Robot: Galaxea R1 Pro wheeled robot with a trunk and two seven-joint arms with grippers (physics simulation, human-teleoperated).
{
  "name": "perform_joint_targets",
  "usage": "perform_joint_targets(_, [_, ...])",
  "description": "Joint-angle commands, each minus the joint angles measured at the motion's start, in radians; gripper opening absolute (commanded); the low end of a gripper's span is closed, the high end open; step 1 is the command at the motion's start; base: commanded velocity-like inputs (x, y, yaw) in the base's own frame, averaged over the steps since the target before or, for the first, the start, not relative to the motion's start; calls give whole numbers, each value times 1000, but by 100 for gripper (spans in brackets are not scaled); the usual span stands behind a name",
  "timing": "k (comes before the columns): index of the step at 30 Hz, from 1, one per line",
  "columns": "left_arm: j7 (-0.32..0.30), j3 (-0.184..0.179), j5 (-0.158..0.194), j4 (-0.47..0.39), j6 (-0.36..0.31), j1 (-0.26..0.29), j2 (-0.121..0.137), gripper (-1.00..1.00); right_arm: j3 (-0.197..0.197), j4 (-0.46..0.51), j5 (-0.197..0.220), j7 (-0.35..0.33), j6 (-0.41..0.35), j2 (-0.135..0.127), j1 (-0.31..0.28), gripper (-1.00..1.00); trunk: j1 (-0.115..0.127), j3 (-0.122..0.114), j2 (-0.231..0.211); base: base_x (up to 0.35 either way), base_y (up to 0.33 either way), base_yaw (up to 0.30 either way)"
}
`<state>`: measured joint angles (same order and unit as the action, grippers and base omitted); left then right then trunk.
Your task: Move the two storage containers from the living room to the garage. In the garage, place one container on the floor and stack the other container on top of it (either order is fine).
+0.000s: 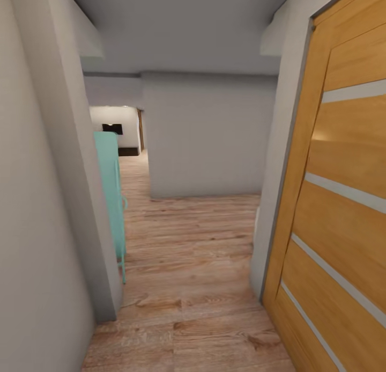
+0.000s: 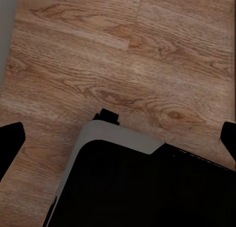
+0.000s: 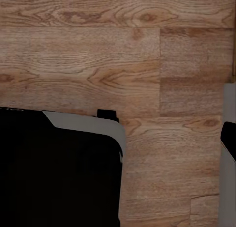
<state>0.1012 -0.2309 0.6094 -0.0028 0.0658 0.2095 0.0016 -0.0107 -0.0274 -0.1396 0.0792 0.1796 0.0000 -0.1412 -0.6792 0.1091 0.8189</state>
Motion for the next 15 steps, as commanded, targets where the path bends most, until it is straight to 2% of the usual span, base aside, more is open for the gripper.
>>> perform_joint_targets(1, [3,-8,6,0,1,1,0,100,-2,-3,-10,5,5,0,-1,100,-1,2,1,322,0,0])
perform_joint_targets(15, [3,-8,7,0,-1,1,1,100,-1,-3,-13,7,3,1,-1,100,-1,2,1,322,0,0])
